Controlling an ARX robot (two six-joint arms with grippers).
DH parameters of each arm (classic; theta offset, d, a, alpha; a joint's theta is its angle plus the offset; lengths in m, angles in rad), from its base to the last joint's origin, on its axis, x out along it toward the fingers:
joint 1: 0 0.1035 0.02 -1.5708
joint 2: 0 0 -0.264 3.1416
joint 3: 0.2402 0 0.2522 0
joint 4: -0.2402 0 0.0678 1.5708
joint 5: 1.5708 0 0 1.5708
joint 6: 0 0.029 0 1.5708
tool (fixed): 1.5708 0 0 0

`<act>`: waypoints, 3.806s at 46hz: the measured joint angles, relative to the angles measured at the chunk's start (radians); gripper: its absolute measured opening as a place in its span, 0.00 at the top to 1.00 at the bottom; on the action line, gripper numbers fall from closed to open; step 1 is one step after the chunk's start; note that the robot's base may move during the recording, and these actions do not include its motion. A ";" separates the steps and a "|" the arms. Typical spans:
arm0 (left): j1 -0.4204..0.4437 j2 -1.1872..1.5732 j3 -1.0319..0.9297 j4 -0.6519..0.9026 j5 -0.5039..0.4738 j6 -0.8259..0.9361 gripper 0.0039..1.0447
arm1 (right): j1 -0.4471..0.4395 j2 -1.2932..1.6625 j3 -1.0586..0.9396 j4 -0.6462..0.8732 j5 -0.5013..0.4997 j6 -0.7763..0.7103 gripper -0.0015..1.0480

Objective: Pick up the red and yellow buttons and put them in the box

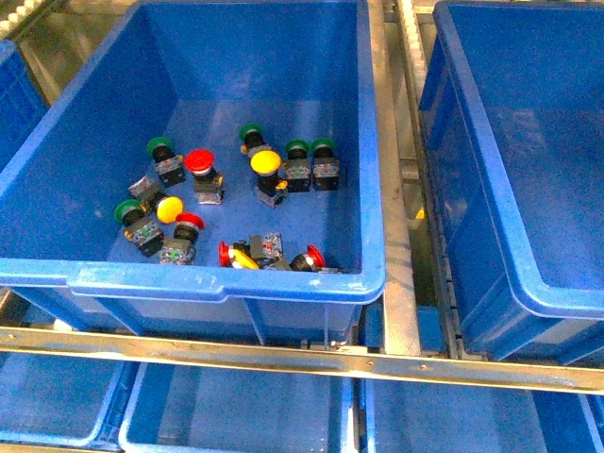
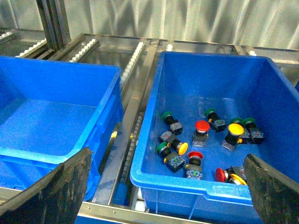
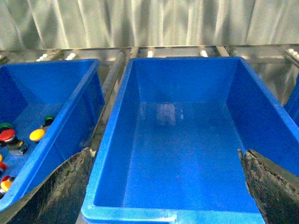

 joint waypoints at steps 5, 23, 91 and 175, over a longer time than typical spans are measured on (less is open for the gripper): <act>0.000 0.000 0.000 0.000 0.000 0.000 0.08 | 0.000 0.000 0.000 0.000 0.000 0.000 0.07; 0.000 0.000 0.000 0.000 0.000 0.000 0.08 | 0.000 0.000 0.000 0.000 0.000 0.000 0.07; 0.000 0.000 0.000 0.000 -0.001 -0.001 0.08 | 0.000 0.000 0.000 0.000 0.000 0.000 0.07; -0.252 2.439 1.780 -0.191 0.412 0.530 0.08 | 0.000 -0.001 0.000 -0.001 0.000 0.001 0.07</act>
